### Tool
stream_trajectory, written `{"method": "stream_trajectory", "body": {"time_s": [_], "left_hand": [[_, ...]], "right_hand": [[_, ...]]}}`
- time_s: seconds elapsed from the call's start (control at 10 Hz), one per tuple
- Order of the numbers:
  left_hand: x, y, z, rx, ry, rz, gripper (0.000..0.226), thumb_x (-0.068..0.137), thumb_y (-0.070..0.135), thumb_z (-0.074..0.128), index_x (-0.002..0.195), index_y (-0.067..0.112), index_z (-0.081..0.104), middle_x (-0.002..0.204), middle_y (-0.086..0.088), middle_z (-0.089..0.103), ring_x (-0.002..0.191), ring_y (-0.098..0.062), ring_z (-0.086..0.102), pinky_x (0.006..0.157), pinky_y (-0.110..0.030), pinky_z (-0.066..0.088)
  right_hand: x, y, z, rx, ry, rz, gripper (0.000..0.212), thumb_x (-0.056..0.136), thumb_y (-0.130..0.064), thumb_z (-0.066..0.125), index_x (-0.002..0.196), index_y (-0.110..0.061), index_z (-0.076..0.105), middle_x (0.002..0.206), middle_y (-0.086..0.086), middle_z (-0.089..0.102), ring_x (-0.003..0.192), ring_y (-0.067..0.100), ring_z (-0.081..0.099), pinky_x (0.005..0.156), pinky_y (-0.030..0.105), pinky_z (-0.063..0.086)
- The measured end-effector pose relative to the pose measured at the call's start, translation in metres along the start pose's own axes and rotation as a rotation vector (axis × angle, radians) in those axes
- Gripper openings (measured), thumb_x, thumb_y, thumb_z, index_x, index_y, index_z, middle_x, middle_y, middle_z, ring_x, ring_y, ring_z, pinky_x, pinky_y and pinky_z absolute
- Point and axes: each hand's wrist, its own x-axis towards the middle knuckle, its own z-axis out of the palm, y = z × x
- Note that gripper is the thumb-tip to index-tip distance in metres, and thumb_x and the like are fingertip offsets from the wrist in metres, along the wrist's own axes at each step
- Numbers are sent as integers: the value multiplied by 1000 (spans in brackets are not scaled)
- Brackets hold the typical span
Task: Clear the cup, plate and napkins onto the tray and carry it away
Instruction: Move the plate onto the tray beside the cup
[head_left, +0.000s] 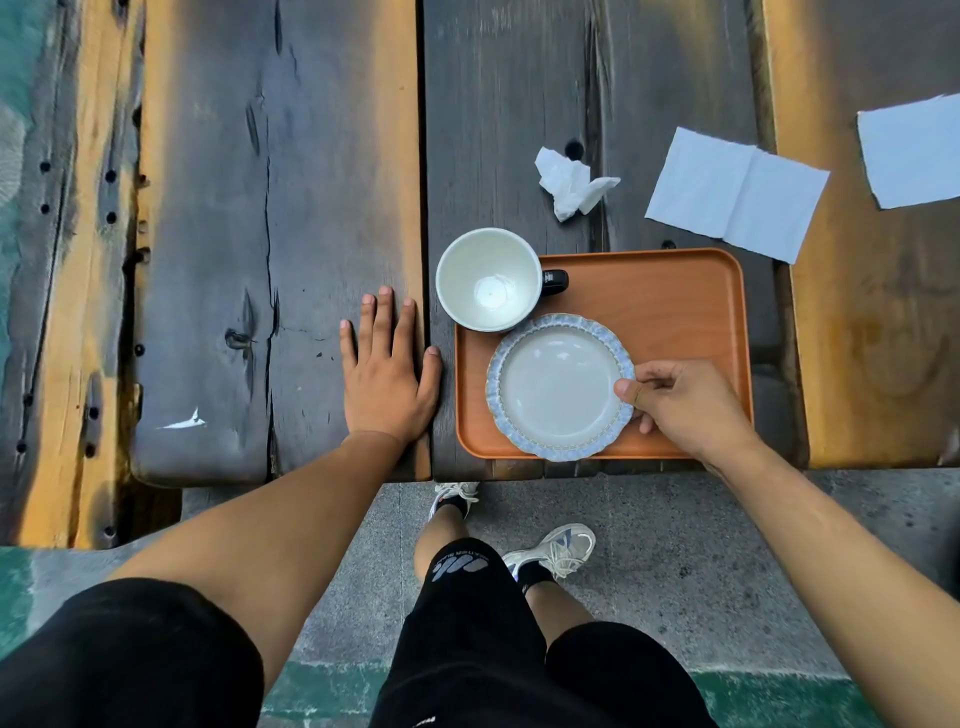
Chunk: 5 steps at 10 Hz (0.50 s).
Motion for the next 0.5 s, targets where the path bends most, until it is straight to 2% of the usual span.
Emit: {"method": "stream_trajectory", "body": {"time_s": [0.1, 0.2, 0.3, 0.4, 0.5], "left_hand": [[0, 0, 0, -5, -1, -3, 67, 99, 45, 33, 159, 16, 32, 170, -10, 21, 159, -28, 12, 127, -57, 8], [-1, 0, 0, -6, 1, -2, 67, 99, 45, 33, 159, 16, 32, 170, -11, 22, 159, -28, 13, 127, -58, 9], [0, 0, 0, -4, 1, 0, 67, 99, 45, 33, 159, 15, 32, 170, -11, 22, 159, -28, 13, 127, -58, 9], [-1, 0, 0, -3, 5, 2, 67, 99, 45, 33, 159, 15, 33, 170, -11, 22, 159, -29, 13, 127, -58, 9], [-1, 0, 0, -3, 8, 4, 67, 99, 45, 33, 159, 15, 33, 169, -11, 22, 159, -29, 13, 127, -58, 10]], "right_hand": [[-1, 1, 1, 6, 17, -5, 19, 89, -20, 78, 76, -30, 69, 62, -7, 70, 49, 17, 59, 74, 38, 57], [-4, 5, 2, 23, 18, -15, 5, 88, -21, 79, 85, -24, 76, 75, 0, 76, 48, 14, 61, 74, 40, 59], [-6, 7, 4, 42, 24, -18, 6, 87, -21, 79, 93, -23, 78, 75, -3, 76, 49, 14, 62, 69, 35, 58], [-9, 11, 11, 62, 26, -20, 18, 88, -19, 79, 105, -20, 78, 76, -6, 75, 52, 15, 64, 62, 28, 54], [-10, 12, 15, 67, 33, -34, 23, 88, -20, 79, 111, -20, 76, 80, -4, 76, 52, 15, 65, 59, 25, 53]]}}
